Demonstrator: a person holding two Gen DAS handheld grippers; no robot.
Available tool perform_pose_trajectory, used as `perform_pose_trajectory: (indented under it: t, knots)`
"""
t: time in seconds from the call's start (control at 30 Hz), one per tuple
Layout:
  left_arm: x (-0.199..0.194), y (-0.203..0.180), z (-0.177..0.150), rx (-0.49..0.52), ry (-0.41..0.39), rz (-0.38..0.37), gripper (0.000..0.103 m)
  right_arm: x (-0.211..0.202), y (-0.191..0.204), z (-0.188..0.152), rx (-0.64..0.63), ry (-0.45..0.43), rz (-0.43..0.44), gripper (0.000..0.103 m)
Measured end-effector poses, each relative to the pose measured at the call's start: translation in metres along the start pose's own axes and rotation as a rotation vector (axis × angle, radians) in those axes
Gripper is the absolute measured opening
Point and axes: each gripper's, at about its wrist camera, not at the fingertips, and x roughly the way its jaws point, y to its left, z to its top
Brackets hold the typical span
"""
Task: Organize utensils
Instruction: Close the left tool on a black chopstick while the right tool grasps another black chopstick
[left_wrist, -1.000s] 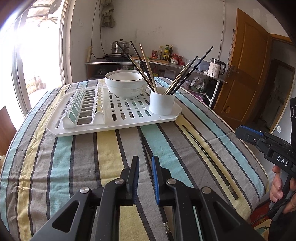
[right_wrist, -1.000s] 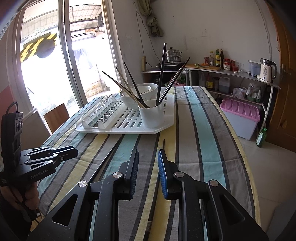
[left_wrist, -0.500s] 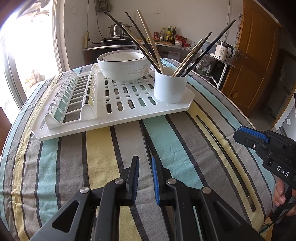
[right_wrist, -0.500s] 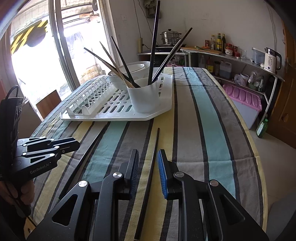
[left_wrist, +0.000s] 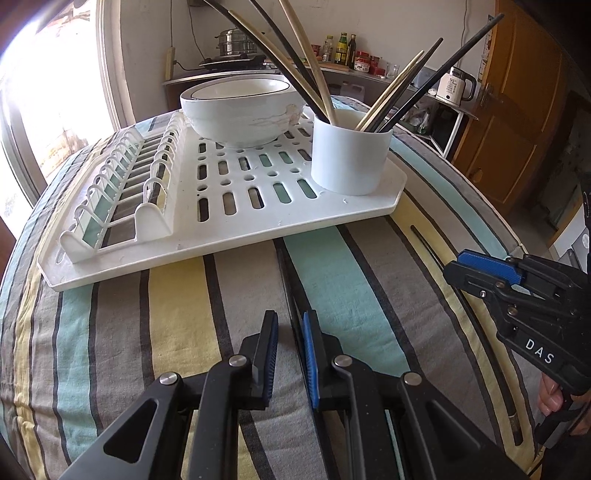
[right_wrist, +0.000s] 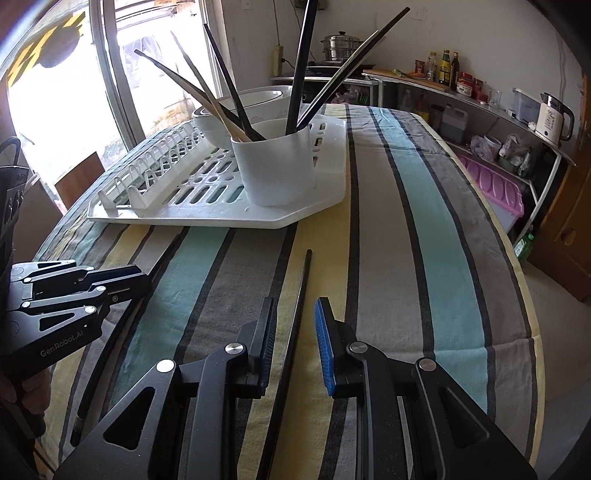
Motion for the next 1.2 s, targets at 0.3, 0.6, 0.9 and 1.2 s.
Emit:
perform_pose_trajectory:
  t: [0.3, 0.6, 0.9, 1.2]
  knots:
    - [0.006, -0.006, 0.005, 0.027, -0.016, 0.040, 0.014, 0.011, 0.001, 0.004, -0.010, 0.031, -0.024, 0.022]
    - [0.004, -0.012, 0.003, 0.050, -0.041, 0.068, 0.014, 0.015, 0.010, 0.006, -0.042, 0.034, -0.049, 0.017]
    - [0.003, -0.016, 0.003, 0.073, -0.041, 0.065, 0.006, 0.016, 0.009, 0.008, -0.040, 0.039, -0.023, 0.006]
    - [0.001, -0.011, 0.002, 0.047, -0.023, -0.026, 0.005, 0.015, 0.007, 0.007, -0.016, 0.044, 0.014, 0.005]
